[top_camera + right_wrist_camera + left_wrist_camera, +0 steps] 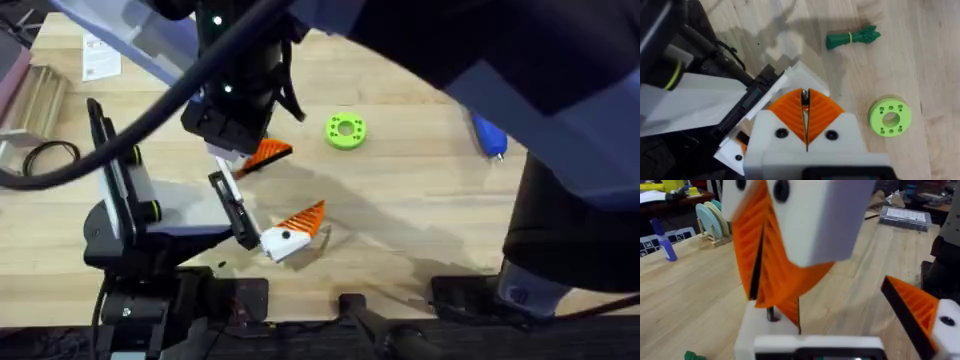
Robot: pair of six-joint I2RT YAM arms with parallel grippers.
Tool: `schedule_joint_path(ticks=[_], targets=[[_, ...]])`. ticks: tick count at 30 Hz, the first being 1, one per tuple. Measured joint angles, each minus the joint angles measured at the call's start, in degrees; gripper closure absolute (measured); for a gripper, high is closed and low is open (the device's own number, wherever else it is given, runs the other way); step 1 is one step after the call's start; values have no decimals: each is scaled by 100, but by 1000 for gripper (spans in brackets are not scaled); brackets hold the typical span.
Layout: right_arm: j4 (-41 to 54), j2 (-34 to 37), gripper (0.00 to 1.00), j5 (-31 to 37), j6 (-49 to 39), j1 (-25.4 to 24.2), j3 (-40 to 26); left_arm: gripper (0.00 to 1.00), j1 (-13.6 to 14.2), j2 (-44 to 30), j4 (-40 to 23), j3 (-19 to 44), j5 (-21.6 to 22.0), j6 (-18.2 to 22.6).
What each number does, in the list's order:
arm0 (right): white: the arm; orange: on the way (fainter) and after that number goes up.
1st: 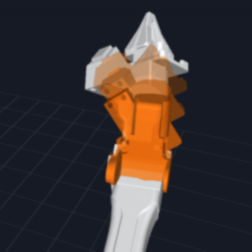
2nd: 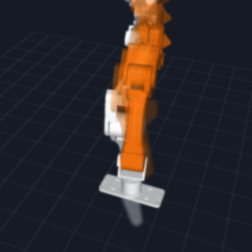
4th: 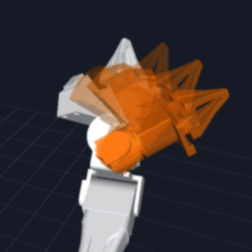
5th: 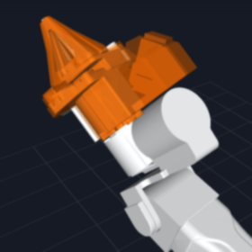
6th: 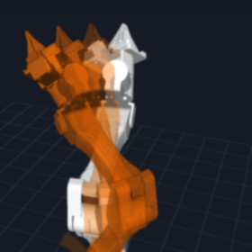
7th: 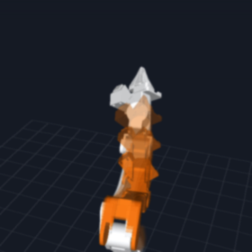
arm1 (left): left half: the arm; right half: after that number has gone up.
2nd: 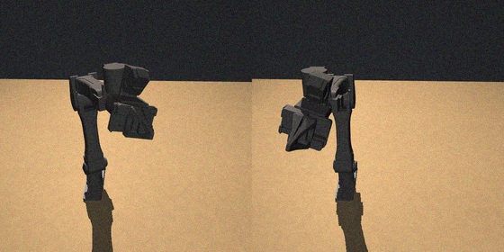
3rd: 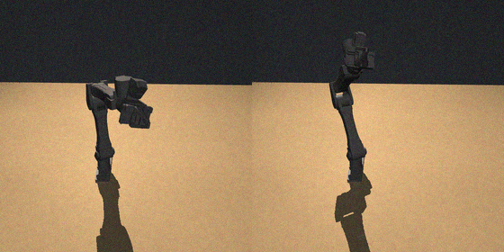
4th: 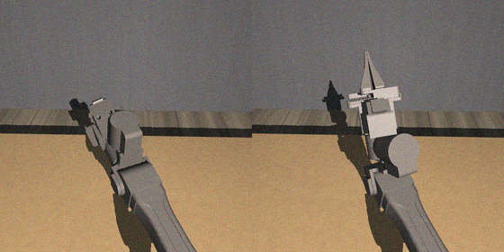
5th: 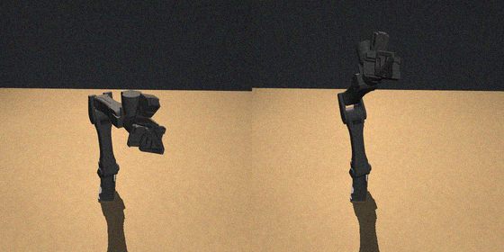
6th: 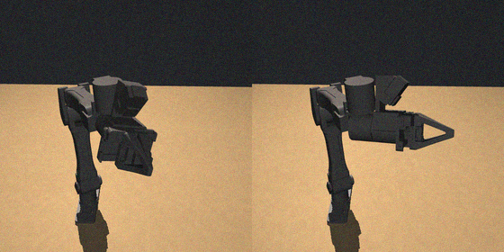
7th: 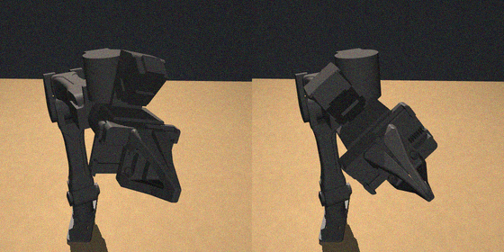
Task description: Pick up the gripper from the table and insert it into the empty holder that is missing its gripper. Then pick up a screw, insert it into the mounting hole, and use the screwdriver to tighten it. Finally, clean up the table by picking up the vegetable and placing it into the bucket.
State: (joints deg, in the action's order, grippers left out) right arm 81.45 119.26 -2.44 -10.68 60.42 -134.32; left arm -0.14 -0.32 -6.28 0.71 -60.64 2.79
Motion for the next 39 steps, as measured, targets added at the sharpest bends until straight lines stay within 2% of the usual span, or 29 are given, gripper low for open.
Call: schedule_joint_path(ticks=[39], targets=[[17, 87, 995, -2, 0, -2, 0, 15, 0, -7, -11, 0, -22, -52]])
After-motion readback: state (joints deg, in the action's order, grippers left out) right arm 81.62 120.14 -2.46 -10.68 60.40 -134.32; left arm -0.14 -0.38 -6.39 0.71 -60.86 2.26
